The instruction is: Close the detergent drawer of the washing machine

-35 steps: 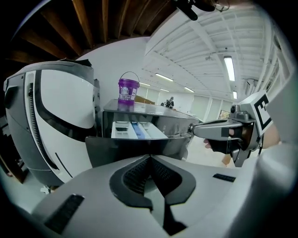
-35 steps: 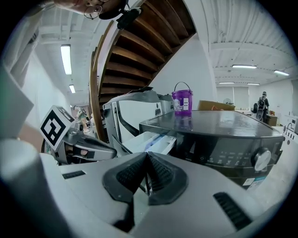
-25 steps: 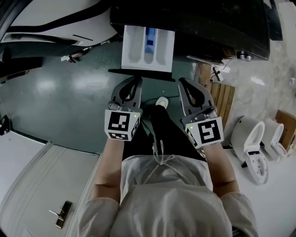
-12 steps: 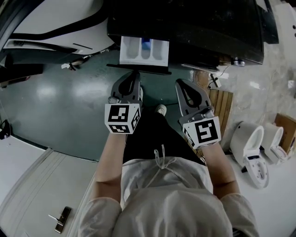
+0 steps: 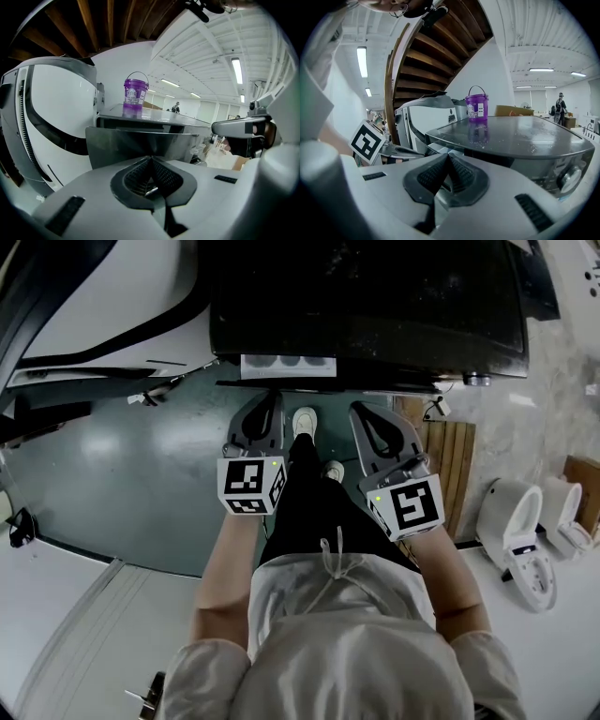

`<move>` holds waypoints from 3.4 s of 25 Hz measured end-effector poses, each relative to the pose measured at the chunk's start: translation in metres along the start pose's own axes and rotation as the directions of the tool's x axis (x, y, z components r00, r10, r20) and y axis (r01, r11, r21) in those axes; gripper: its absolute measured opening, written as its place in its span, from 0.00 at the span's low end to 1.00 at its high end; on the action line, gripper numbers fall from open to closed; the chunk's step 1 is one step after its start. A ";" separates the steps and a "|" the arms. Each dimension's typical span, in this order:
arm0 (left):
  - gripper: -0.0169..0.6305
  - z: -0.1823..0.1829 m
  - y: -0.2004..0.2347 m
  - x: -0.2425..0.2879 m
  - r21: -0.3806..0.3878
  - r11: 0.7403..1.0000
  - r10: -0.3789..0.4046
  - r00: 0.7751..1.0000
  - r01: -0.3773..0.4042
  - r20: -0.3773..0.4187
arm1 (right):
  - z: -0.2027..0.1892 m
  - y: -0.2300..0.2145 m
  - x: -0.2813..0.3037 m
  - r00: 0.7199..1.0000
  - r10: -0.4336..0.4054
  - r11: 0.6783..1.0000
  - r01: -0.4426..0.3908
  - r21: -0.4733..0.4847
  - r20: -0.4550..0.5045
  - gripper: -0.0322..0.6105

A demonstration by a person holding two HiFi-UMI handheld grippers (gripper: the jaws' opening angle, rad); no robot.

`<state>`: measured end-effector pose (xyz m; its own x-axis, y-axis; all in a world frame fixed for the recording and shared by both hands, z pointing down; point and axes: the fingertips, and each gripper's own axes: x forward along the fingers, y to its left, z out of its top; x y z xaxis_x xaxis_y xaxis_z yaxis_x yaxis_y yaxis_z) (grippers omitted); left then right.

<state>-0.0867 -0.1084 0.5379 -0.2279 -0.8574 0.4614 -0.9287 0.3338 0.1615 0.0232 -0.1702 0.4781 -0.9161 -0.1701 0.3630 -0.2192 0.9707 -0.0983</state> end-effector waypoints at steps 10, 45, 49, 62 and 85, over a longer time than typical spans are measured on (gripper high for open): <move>0.05 0.016 0.010 0.026 -0.005 1.000 -0.010 1.000 0.010 0.003 | 0.003 -0.020 0.025 1.000 -0.017 0.999 0.017 0.028 -0.009 0.06; 0.05 0.041 0.010 0.028 0.051 0.991 -0.127 0.992 0.125 0.021 | 0.024 -0.003 0.041 1.000 -0.004 1.000 0.004 -0.019 -0.010 0.06; 0.05 0.066 -0.005 0.003 0.110 0.980 -0.172 0.983 0.165 0.061 | 0.038 0.006 0.024 1.000 -0.004 1.000 0.004 -0.026 0.000 0.06; 0.05 0.168 -0.052 -0.082 0.265 0.932 -0.292 0.945 0.247 0.148 | 0.134 0.029 -0.034 0.994 -0.016 0.997 0.024 -0.068 0.106 0.06; 0.05 0.289 -0.053 -0.145 0.361 0.908 -0.340 0.879 0.213 0.335 | 0.237 0.010 -0.072 0.950 -0.043 0.980 0.100 -0.171 0.308 0.05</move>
<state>-0.0894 -0.1152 0.2104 0.0175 -0.9981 0.0586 -0.9973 -0.0216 -0.0702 0.0075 -0.1879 0.2317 -0.9647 -0.2556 0.0640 -0.2488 0.9636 0.0978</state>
